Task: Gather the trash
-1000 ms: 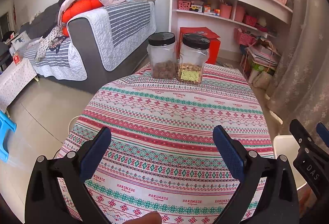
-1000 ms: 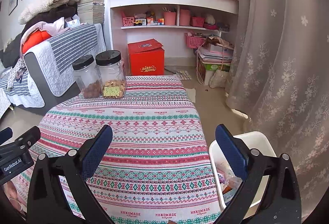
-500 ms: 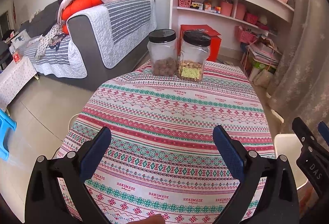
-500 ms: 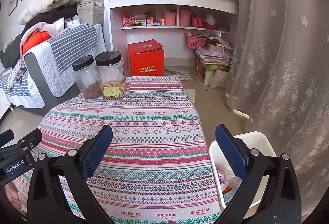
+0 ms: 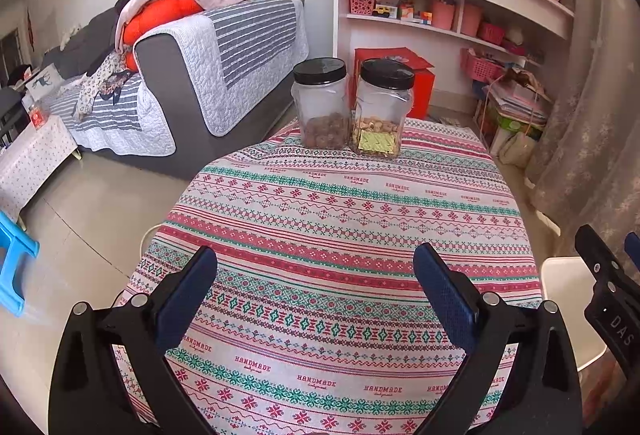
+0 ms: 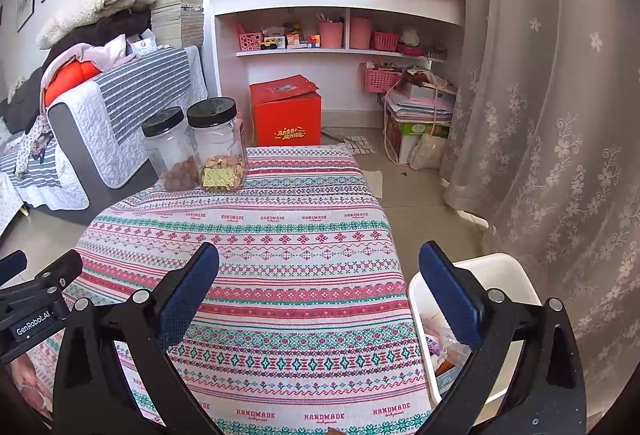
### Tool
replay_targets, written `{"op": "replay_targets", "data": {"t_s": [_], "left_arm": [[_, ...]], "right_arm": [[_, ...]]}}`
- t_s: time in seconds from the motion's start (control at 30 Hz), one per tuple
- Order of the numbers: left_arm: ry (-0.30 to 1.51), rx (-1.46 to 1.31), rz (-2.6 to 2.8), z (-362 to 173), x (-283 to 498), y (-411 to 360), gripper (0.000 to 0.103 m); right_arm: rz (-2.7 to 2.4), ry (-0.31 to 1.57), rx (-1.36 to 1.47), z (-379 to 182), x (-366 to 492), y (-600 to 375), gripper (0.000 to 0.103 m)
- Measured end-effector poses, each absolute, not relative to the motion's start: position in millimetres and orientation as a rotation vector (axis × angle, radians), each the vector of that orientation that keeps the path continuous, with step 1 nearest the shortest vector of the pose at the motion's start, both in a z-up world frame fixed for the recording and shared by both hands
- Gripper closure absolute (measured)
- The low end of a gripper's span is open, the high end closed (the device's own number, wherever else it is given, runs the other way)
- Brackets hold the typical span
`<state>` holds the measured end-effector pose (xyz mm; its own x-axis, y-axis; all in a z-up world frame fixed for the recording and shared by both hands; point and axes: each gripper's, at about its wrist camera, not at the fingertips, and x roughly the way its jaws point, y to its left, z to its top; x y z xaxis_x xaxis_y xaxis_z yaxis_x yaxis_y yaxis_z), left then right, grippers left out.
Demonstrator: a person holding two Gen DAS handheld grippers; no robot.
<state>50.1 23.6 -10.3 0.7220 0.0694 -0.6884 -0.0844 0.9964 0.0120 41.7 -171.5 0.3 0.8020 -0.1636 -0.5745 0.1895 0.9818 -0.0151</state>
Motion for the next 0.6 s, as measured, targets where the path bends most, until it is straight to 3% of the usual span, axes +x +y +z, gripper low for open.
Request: {"op": "replay_targets", "data": {"t_s": [0.27,0.6], "left_arm": [[0.714,-0.024,0.054,-4.5,45.2,21.7,0.02],[0.717,-0.023,0.052,-0.6,44.4,16.5,0.013]], "right_arm": [[-0.187,0.607,0.048,-1.9,41.0,-169.7,0.007],[-0.188,0.603,0.049,-1.9,40.3,-167.5,0.007]]}}
